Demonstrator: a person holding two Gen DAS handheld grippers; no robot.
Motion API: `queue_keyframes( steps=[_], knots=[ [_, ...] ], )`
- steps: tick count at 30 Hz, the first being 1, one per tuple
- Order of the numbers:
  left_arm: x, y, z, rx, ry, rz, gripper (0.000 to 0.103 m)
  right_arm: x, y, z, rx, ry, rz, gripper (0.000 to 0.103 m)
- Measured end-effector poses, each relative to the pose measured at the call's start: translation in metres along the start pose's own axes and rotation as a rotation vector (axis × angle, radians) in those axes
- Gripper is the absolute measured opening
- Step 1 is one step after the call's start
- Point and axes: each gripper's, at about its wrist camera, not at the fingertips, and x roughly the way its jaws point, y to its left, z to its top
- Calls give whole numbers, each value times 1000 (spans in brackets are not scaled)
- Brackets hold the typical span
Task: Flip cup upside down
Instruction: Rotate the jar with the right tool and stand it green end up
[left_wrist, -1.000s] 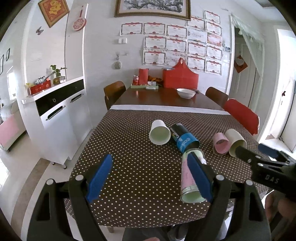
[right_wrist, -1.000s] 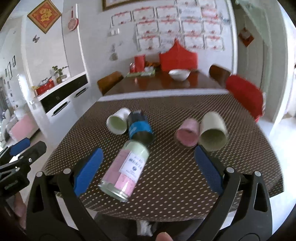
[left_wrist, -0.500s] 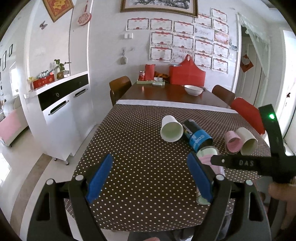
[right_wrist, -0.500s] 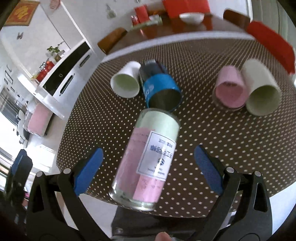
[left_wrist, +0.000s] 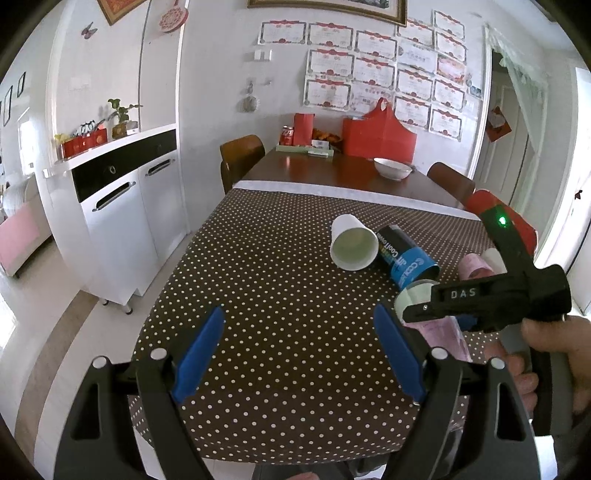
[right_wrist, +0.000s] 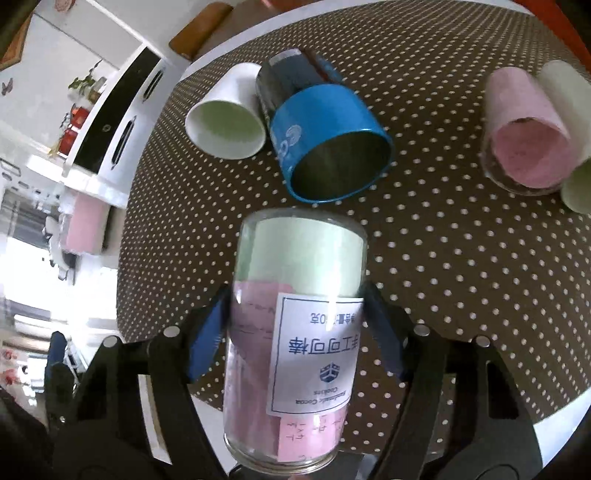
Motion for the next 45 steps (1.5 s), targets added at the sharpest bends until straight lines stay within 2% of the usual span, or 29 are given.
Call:
queue_keyframes(
  steps=[2, 6, 12, 16, 23, 29, 35, 40, 45],
  knots=[
    [-1, 0, 0, -1, -2, 3, 82, -4, -1, -1, -6, -9, 20, 69],
    [-7, -3, 0, 3, -8, 5, 82, -26, -8, -10, -29, -84, 80, 69],
    [-20, -15, 2, 24, -28, -1, 82, -67, -11, -30, -79, -272, 145, 68],
    [-28, -23, 5, 39, -41, 0, 82, -96, -9, -35, -121, -399, 145, 68],
    [-35, -27, 8, 30, -58, 7, 82, -128, 17, -44, -256, -657, 38, 68],
    [-32, -34, 9, 31, -50, 5, 82, -118, 25, -62, -383, -858, -146, 68],
    [-27, -42, 7, 48, -38, 10, 82, -86, 12, -73, -428, -915, -239, 69],
    [-23, -44, 3, 57, -23, 18, 82, -56, 0, -71, -426, -868, -256, 69],
    [-20, -43, 1, 54, -13, 20, 82, -44, -1, -77, -441, -846, -278, 69]
  ],
)
